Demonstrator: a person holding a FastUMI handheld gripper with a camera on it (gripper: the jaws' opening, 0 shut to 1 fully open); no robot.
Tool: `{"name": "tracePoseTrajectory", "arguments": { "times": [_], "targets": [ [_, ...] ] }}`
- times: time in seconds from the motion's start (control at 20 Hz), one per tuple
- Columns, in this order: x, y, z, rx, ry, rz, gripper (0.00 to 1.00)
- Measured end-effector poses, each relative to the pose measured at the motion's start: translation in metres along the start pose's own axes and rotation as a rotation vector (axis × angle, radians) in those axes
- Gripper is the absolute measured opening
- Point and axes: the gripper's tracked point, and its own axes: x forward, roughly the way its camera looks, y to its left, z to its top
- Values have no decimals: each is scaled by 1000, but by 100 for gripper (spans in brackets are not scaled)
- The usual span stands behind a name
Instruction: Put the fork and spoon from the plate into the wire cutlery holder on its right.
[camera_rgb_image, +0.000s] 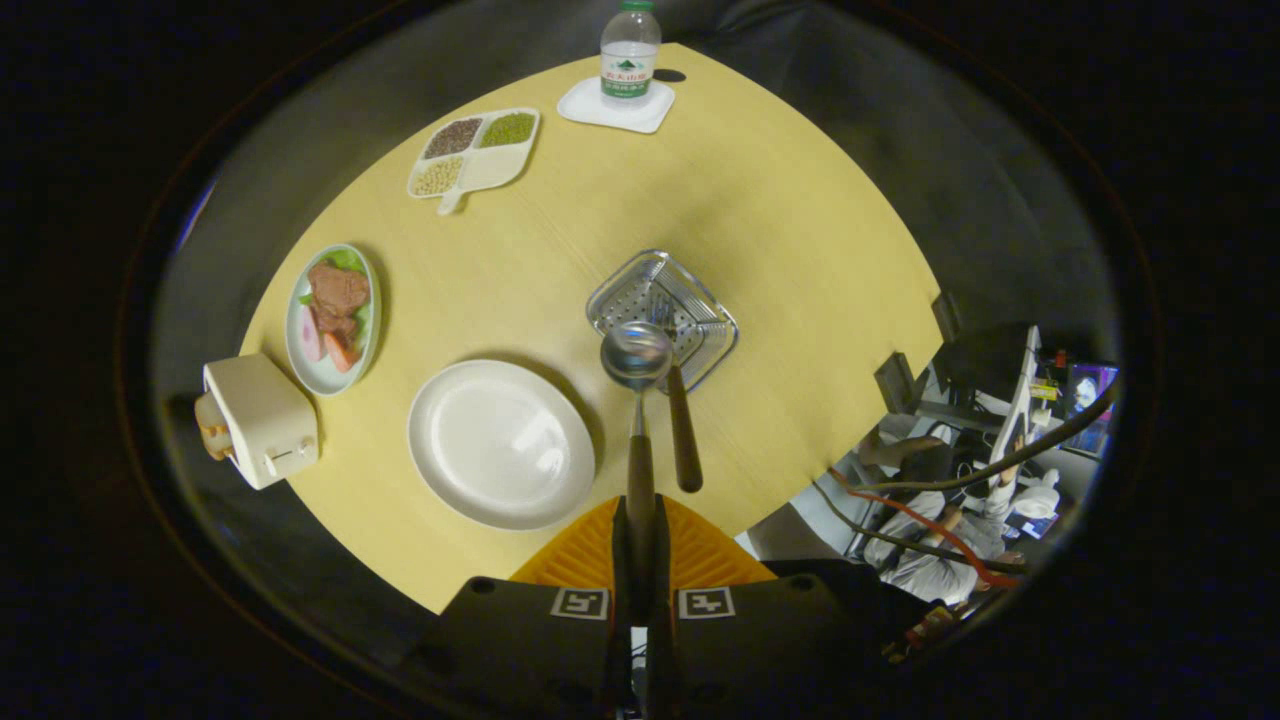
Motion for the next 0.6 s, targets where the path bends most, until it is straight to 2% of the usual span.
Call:
{"name": "tracePoseTrajectory", "arguments": {
  "times": [0.45, 0.5, 0.6],
  "targets": [
    [24, -10, 20, -111, 33, -32, 13],
    [24, -11, 20, -118, 31, -32, 16],
    [20, -14, 17, -121, 27, -41, 35]
  ]
}}
